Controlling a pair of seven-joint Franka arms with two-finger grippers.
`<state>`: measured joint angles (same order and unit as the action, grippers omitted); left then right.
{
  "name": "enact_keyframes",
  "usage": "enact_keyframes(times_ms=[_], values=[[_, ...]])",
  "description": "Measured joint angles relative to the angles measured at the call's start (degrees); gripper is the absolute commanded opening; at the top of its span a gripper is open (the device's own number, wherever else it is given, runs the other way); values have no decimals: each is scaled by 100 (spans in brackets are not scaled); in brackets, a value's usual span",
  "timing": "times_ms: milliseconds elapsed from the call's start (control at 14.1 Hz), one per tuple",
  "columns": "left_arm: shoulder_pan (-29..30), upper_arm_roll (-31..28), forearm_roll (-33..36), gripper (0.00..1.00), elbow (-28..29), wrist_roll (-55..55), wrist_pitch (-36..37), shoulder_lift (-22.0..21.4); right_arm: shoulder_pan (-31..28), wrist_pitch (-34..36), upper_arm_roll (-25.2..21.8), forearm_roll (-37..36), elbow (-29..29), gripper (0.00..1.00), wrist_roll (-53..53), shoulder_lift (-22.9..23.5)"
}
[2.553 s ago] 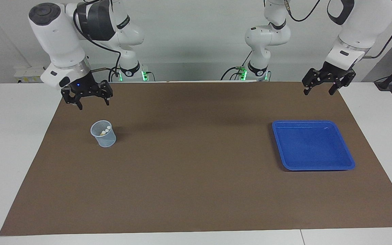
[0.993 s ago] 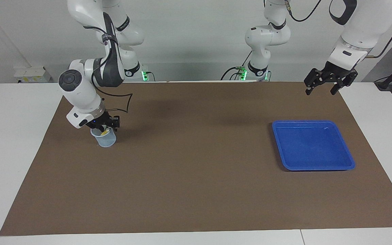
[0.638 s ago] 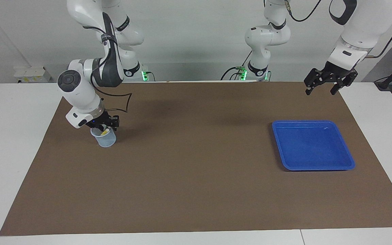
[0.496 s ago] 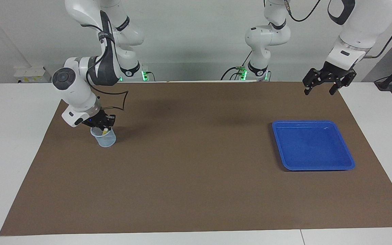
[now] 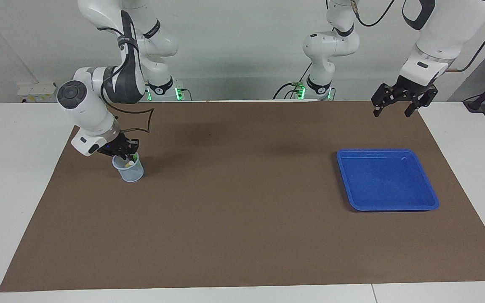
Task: Right arm passes pens to left for tray arrangement
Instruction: 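Reach the right gripper into the white cup and grasp the purple pen, then lift the purple pen with the right gripper while the left gripper approaches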
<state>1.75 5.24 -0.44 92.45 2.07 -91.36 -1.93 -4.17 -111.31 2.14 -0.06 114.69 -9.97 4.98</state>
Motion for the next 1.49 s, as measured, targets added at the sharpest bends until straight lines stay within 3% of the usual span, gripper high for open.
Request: enact_keyframes(times_ms=[355, 638, 780, 1205, 1489], values=[[-20, 26, -74, 100, 763, -185, -230, -333, 151, 713, 80, -203, -657, 0, -692, -367], [-129, 57, -1039, 100, 1887, -1050, -1114, -812, 633, 1615, 113, -317, -1625, 0, -718, -589], [-131, 53, -1560, 100, 2135, -1664, -1252, -933, 741, 1757, 185, -213, -1890, 0, -647, -592], [-498, 75, -2752, 100, 2328, -4210, -1913, -997, 786, 1504, 635, 1426, -1919, 0, 1890, -566], [-768, 95, -3820, 100, 2820, -5691, -2900, -1113, 935, 369, 764, 2803, -1406, 0, 2993, -624]])
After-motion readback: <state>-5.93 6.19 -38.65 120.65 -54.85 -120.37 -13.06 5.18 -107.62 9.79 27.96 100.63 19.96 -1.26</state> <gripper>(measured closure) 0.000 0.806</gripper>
